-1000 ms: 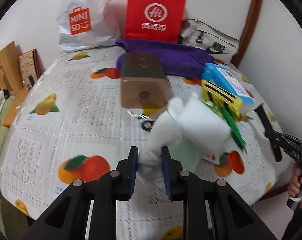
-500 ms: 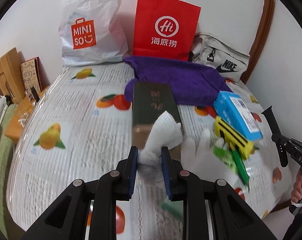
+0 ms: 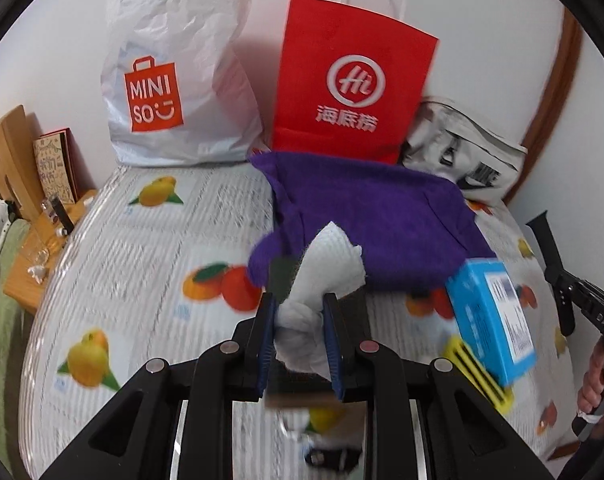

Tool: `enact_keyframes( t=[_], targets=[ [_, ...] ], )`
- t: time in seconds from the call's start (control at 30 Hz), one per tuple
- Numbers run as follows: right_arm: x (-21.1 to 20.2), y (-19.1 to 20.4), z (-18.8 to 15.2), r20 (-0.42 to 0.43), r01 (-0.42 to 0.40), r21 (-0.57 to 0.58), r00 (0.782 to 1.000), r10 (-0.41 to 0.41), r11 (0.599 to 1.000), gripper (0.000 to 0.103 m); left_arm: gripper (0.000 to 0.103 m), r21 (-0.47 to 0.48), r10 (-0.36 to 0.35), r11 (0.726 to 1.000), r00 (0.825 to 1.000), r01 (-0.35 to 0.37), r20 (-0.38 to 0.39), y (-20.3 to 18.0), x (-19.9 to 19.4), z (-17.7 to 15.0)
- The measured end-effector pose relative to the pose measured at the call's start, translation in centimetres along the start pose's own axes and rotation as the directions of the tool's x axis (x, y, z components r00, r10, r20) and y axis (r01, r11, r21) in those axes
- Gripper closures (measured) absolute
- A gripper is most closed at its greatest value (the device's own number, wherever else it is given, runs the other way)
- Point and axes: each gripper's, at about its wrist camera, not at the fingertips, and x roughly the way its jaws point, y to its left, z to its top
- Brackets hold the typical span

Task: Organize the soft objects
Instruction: 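Carry the strap and tissue onto the purple towel and open both tools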

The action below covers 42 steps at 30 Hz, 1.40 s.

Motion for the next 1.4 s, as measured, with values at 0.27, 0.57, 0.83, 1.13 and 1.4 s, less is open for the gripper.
enact_keyframes(
  t=[0.27,0.57,0.83,1.13,1.4],
  targets=[
    [4.5,-1.8,3.3,-0.029,-0.012,0.022,0.999,0.013,1.0,0.1,0.081,-0.018,0.004,1.0,1.0,-0.004,-0.005,-0.4,3.5,3.9],
    [9.2,-3.8,5.5,-0.085,-0.026,0.025,0.996,0.028,0.999,0.1,0.081,-0.024,-0.015,1.0,0.999,0.014,-0.046,-1.9,8.7,6.8],
    [13.2,-5.7,6.3,-0.166,-0.033,0.019,0.986,0.036,0.999,0.1,0.081,-0.05,-0.016,0.999,0.995,0.011,-0.094,-2.5,12.9,9.3],
    [16.7,-6.8,6.4,-0.246,-0.046,0.029,0.968,0.052,0.999,0.1,0.081,-0.049,0.009,0.999,0.992,-0.016,-0.128,-2.5,16.5,11.2],
    [18.2,-7.2,5.8,-0.286,-0.047,0.029,0.957,0.054,0.998,0.098,0.08,-0.08,0.008,0.997,0.987,-0.021,-0.163,-2.1,18.2,11.2]
  ],
)
